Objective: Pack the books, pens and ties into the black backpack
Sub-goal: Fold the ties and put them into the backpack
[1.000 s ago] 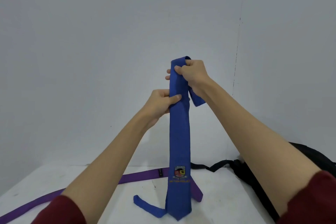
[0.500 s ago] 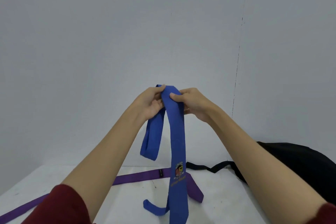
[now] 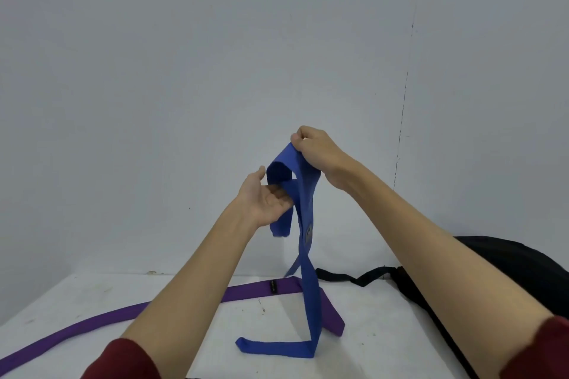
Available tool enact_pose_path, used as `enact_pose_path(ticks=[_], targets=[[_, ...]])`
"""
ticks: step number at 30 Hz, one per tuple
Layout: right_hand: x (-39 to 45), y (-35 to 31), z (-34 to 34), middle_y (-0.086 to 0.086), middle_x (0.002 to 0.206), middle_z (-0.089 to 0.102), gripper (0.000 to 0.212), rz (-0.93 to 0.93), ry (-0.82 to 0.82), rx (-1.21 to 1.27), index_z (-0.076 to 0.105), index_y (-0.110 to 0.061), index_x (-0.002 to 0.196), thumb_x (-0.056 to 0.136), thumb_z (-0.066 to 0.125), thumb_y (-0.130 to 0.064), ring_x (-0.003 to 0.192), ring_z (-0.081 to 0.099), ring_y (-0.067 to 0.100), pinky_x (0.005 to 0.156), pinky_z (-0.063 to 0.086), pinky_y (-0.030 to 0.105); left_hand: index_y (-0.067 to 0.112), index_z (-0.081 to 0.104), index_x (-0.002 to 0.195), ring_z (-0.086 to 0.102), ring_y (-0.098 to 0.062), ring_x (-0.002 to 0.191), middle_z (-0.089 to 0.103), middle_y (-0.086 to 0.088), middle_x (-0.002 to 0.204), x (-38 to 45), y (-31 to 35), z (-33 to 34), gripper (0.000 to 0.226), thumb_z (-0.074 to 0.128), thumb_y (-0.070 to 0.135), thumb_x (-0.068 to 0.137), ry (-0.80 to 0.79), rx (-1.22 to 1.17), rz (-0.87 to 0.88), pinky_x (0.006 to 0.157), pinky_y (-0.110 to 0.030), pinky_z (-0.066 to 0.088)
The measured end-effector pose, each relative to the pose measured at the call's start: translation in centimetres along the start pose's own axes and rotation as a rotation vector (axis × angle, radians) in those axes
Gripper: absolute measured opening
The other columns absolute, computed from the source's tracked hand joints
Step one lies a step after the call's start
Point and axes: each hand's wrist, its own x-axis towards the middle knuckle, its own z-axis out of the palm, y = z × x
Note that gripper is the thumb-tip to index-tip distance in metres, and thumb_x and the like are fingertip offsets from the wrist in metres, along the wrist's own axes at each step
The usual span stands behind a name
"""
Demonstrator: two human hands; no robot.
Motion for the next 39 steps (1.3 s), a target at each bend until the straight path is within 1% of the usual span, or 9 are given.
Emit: enact_pose_path(ticks=[3, 10, 15, 19, 25, 31, 34, 37, 39], targets=[[0.3, 0.3, -0.8, 0.0, 0.069, 0.035, 0.028, 0.088, 0.023, 0.039, 0.033, -0.017, 0.069, 0.096, 0.039, -0.014, 0.062, 0.03, 0.015, 0.061, 0.029, 0.026, -0.007, 0.056, 0.109, 0.066, -0.034, 0.082, 0.07, -0.023, 0.089, 0.0, -0.5, 0.0, 0.057, 0.037, 0.046, 0.099, -0.05, 0.032, -0.04, 0.071, -0.039, 0.051], [-1.0, 2.3, -1.6, 0.003, 0.066, 0.04, 0.027, 0.213, -0.13, 0.033, 0.036, -0.015, 0.069, 0.095, 0.045, -0.013, 0.056, 0.035, 0.015, 0.058, 0.033, 0.027, -0.007, 0.05, 0.122, 0.065, -0.027, 0.085, 0.064, -0.02, 0.103, 0.5, 1.2, -0.6, 0.031, 0.047, 0.01, 0.097, -0.009, -0.039, 0.087, 0.073, -0.032, 0.057], [-2.8, 4.0, -1.3, 0.002, 0.067, 0.043, 0.026, 0.243, -0.253, -0.064, 0.039, -0.013, 0.068, 0.094, 0.042, -0.01, 0.056, 0.04, 0.014, 0.055, 0.038, 0.023, -0.013, 0.049, 0.121, 0.058, -0.027, 0.114, 0.058, -0.022, 0.124, 0.7, 2.8, -0.9, 0.028, 0.042, -0.002, 0.096, 0.068, 0.087, 0.143, 0.094, -0.03, 0.046], [-3.9, 5.9, -0.6, 0.004, 0.082, 0.057, 0.023, 0.262, -0.327, -0.169, 0.05, -0.011, 0.074, 0.096, 0.044, -0.016, 0.067, 0.057, 0.018, 0.064, 0.051, 0.029, -0.01, 0.049, 0.12, 0.062, -0.026, 0.103, 0.059, -0.02, 0.124, 0.4, 3.6, -0.5, 0.027, 0.041, -0.004, 0.096, 0.081, 0.247, 0.21, 0.082, -0.032, 0.05], [-2.9, 5.4, 0.4, -0.004, 0.116, 0.065, 0.043, 0.128, -0.246, 0.132, 0.061, -0.014, 0.114, 0.092, 0.051, -0.049, 0.106, 0.06, 0.016, 0.092, 0.044, 0.034, -0.001, 0.057, 0.11, 0.067, -0.018, 0.086, 0.066, -0.013, 0.106, -0.5, 3.0, 1.7, 0.02, 0.044, -0.003, 0.095, -0.024, 0.594, 0.34, 0.062, -0.023, 0.057], [-2.3, 4.5, 1.4, 0.008, 0.103, 0.069, 0.024, 0.027, -0.08, 0.31, 0.065, -0.005, 0.109, 0.093, 0.059, -0.021, 0.089, 0.063, 0.019, 0.082, 0.051, 0.031, 0.004, 0.06, 0.116, 0.067, -0.014, 0.093, 0.068, -0.005, 0.11, -0.7, 4.5, 3.1, 0.029, 0.048, -0.007, 0.092, -0.115, 0.75, 0.454, 0.07, -0.021, 0.057], [-2.1, 3.8, 1.2, 0.01, 0.097, 0.071, 0.019, 0.032, -0.061, 0.336, 0.067, -0.004, 0.103, 0.092, 0.061, -0.018, 0.087, 0.064, 0.021, 0.083, 0.052, 0.032, 0.002, 0.058, 0.118, 0.067, -0.017, 0.093, 0.066, -0.01, 0.117, -0.8, 4.9, 2.6, 0.025, 0.052, 0.009, 0.095, -0.095, 0.749, 0.431, 0.075, -0.023, 0.057], [-1.3, 2.2, 1.0, 0.008, 0.094, 0.071, 0.011, 0.053, 0.05, 0.394, 0.069, -0.008, 0.095, 0.089, 0.065, -0.016, 0.087, 0.066, 0.022, 0.078, 0.054, 0.032, 0.007, 0.06, 0.116, 0.069, -0.021, 0.095, 0.071, -0.009, 0.104, -0.8, 3.2, 1.4, 0.05, 0.042, 0.049, 0.095, -0.2, 0.744, 0.276, 0.078, -0.03, 0.056], [-0.7, 1.0, 0.9, 0.007, 0.092, 0.072, 0.009, 0.056, 0.112, 0.427, 0.069, -0.012, 0.092, 0.088, 0.066, -0.019, 0.085, 0.067, 0.024, 0.071, 0.054, 0.035, 0.013, 0.056, 0.123, 0.066, -0.026, 0.103, 0.068, -0.01, 0.112, -0.5, 1.4, 0.7, 0.057, 0.036, 0.057, 0.092, -0.275, 0.696, 0.227, 0.087, -0.039, 0.053]])
